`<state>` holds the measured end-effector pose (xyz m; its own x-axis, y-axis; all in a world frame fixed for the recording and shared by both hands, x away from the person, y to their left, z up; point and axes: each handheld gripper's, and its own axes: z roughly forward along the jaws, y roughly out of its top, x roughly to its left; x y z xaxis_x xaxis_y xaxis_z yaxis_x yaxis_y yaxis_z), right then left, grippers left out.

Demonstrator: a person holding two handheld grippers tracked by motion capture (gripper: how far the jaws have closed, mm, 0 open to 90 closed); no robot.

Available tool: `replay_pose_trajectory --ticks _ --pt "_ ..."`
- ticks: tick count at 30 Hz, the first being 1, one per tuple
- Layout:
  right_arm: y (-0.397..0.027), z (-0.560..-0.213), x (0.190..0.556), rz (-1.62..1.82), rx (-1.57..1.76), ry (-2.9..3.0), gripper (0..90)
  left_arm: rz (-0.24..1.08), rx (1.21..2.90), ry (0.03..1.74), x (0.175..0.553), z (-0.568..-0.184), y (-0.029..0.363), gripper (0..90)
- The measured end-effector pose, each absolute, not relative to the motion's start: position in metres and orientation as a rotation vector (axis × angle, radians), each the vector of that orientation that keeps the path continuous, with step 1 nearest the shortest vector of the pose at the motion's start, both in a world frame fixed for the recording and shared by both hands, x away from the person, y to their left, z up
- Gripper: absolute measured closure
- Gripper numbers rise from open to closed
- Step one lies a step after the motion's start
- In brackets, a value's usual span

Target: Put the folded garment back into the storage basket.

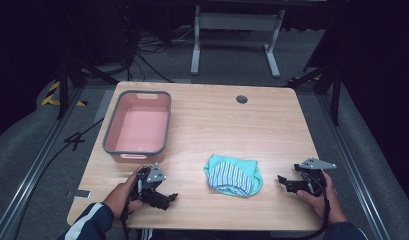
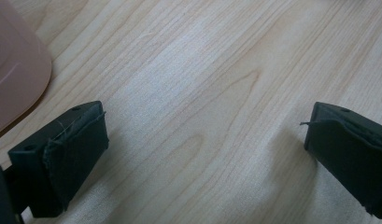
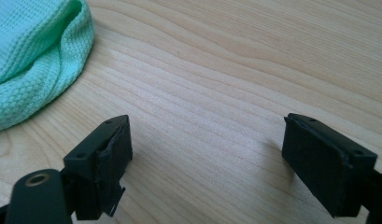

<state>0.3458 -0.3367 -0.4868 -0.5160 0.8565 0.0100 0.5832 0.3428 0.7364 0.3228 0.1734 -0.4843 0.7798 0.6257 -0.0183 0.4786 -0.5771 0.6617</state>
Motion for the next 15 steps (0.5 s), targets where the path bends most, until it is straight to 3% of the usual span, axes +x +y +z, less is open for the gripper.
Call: replay_pose_trajectory --ticks 15 --pt "-0.3323 -0.4833 0.3472 0.943 1.303 2.241 17.2 0.224 2.342 0.648 0.3314 -0.4842 0.1802 0.2"
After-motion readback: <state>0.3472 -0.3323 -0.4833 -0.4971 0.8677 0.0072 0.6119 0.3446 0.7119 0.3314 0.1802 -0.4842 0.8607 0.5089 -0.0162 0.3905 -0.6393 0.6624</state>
